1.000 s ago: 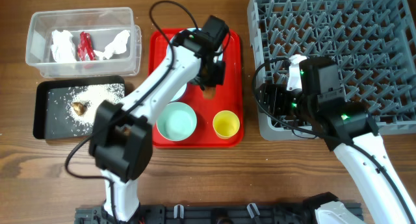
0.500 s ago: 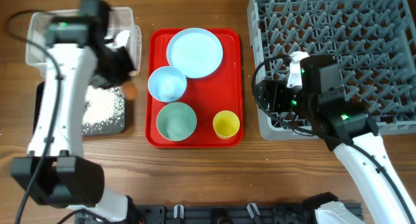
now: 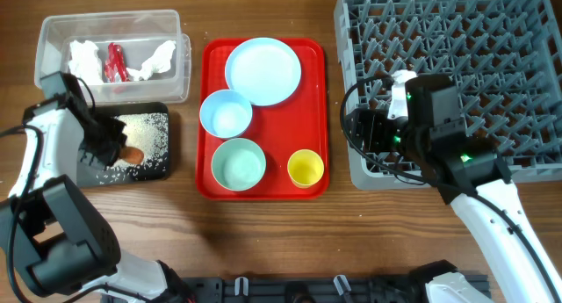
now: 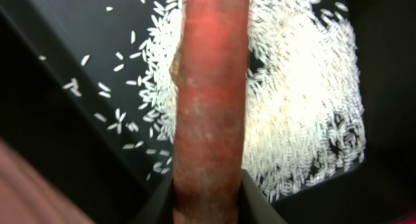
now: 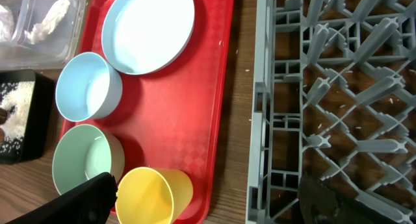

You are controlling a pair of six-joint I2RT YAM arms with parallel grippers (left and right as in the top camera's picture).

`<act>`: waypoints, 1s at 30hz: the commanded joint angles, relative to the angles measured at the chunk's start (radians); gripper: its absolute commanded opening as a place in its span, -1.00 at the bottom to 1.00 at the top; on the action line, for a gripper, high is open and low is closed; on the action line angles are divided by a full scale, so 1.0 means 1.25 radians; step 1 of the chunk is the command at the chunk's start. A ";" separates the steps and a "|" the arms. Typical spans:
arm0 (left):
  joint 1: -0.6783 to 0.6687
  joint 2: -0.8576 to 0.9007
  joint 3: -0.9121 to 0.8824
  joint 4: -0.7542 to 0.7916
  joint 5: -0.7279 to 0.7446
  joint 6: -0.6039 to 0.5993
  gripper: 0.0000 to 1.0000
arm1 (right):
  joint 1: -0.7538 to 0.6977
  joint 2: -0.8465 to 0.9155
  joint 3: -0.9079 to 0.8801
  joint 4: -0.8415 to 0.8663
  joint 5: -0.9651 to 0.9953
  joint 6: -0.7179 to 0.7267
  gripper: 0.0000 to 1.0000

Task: Sort waste into correct bins and load items into the dishwasher rack
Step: 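Carry the carrot to the black tray and release it, then grasp the yellow cup with the left gripper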

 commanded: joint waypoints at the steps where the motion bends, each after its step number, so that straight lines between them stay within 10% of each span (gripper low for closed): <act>1: 0.002 -0.009 -0.034 0.020 -0.033 -0.027 -0.03 | -0.002 0.005 0.013 0.002 0.008 0.001 0.84; 12: -0.151 -0.220 0.107 -0.006 0.229 0.391 0.45 | -0.002 0.005 0.013 0.008 0.009 0.001 0.86; 21: -0.715 -0.100 0.106 0.018 0.156 0.364 0.44 | -0.002 0.005 0.013 0.003 0.008 0.001 0.87; 30: -0.815 0.107 0.106 0.042 0.114 0.338 0.04 | -0.002 0.005 0.013 -0.016 0.009 -0.020 0.88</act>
